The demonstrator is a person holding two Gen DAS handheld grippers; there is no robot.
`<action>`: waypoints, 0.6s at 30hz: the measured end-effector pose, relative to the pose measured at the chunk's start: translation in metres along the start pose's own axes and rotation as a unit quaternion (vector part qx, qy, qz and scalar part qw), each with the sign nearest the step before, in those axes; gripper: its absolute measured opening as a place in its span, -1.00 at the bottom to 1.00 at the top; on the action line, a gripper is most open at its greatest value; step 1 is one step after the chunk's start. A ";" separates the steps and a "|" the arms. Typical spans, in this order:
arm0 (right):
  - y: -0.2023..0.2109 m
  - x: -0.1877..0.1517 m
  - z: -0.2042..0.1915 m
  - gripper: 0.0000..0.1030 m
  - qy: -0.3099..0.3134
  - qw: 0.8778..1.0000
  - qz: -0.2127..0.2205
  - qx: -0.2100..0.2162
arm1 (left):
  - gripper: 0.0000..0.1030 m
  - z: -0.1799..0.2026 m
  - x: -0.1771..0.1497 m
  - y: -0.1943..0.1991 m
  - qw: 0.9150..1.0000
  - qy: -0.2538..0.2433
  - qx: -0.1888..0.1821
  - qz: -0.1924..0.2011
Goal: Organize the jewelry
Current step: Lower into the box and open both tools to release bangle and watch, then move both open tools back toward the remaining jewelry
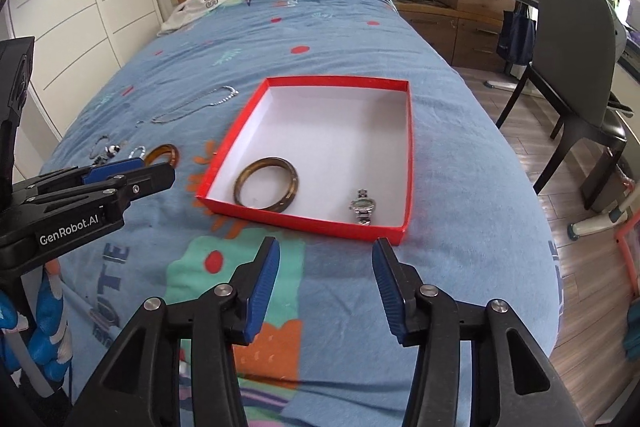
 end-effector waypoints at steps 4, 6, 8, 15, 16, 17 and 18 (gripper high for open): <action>0.018 0.000 -0.012 -0.04 -0.004 1.000 0.013 0.010 | -0.22 -0.006 -0.004 0.027 1.000 -0.003 0.010 0.018; 0.028 -0.001 -0.020 -0.02 -0.001 1.000 0.022 0.013 | -0.22 -0.009 -0.007 0.040 1.000 -0.003 0.014 0.026; 0.036 -0.002 -0.026 0.00 0.000 0.999 0.028 0.016 | -0.21 -0.014 -0.009 0.051 0.999 -0.004 0.018 0.033; 0.063 -0.003 -0.053 0.03 0.007 0.998 0.050 0.025 | -0.21 -0.030 -0.022 0.089 0.998 -0.001 0.029 0.054; 0.067 -0.004 -0.057 0.03 0.009 0.998 0.053 0.026 | -0.21 -0.032 -0.024 0.093 0.998 -0.001 0.031 0.057; 0.070 -0.004 -0.060 0.04 0.010 0.998 0.054 0.027 | -0.21 -0.036 -0.026 0.099 0.998 0.001 0.032 0.061; 0.073 -0.005 -0.064 0.04 0.011 0.998 0.057 0.028 | -0.21 -0.038 -0.028 0.104 0.997 0.002 0.033 0.063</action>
Point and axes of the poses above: each gripper's, at about its wrist camera, not at the fingertips, and y roughly against the way its jaws point, z to its right, x to its top, the point moved 5 cm from there along -y, roughly the way its jaws point, and after that the axes turned 9 degrees about -x, right-handed, at the moved point
